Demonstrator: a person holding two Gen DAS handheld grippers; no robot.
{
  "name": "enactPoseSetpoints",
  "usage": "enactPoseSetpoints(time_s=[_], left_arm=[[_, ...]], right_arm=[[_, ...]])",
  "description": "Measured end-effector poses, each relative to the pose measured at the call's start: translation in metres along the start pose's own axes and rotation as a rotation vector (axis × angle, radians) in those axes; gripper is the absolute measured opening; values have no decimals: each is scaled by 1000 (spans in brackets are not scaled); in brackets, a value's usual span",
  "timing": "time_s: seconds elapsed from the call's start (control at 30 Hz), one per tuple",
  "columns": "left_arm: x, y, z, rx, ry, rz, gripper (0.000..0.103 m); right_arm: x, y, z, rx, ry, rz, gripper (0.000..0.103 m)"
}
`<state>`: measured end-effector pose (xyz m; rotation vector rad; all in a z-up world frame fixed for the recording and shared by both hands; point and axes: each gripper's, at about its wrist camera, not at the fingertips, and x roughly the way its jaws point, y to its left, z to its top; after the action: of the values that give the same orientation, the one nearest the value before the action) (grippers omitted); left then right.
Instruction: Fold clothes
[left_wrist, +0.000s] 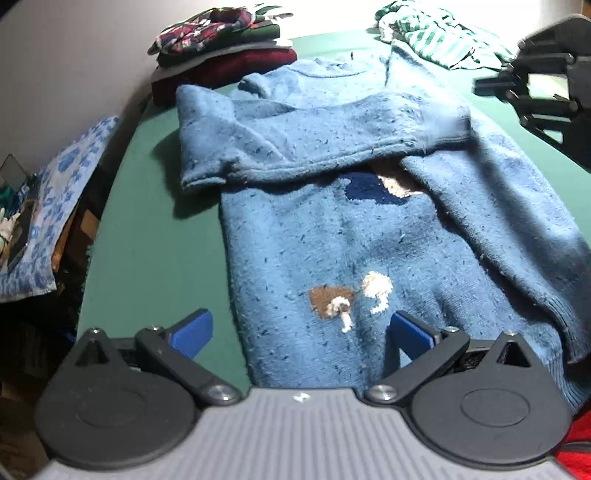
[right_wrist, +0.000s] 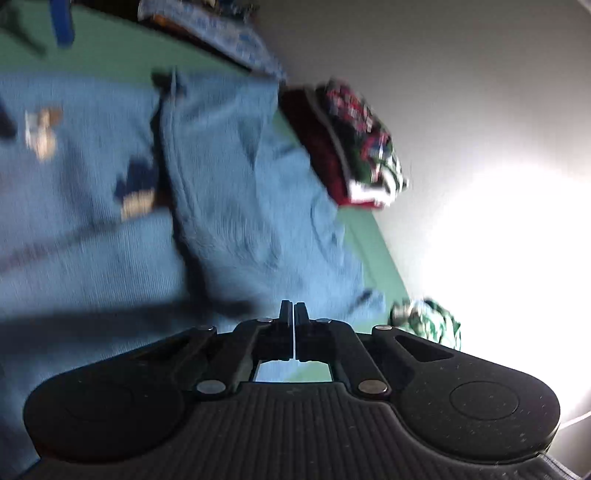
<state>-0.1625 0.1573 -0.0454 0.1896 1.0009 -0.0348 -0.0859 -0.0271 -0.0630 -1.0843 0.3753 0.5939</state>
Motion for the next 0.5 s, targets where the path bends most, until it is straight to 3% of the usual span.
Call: enactPoseSetpoints(time_s=[0.07,0.2,0.27,0.37,0.43,0.5], left_arm=[[2,-2,2,-16,13,4,102],[4,2,1,-67,35,5,102],[6,4,1,-105,52,-4,102],[9,6,2,-150,65,-15,102],[11,6,2,-180,74,-22,102],[12,7,2,-210,84,-30,102]], right_arm=[[0,-8,-6,74,14,34,7],[4,-56,-18,600,53,213,11],[16,-72,-23,780,72,272,14],[28,-80,-27,973,89,305,25],[32,-80,-27,1079,103,308,41],[34,-78,-25,1116,132,282,42]])
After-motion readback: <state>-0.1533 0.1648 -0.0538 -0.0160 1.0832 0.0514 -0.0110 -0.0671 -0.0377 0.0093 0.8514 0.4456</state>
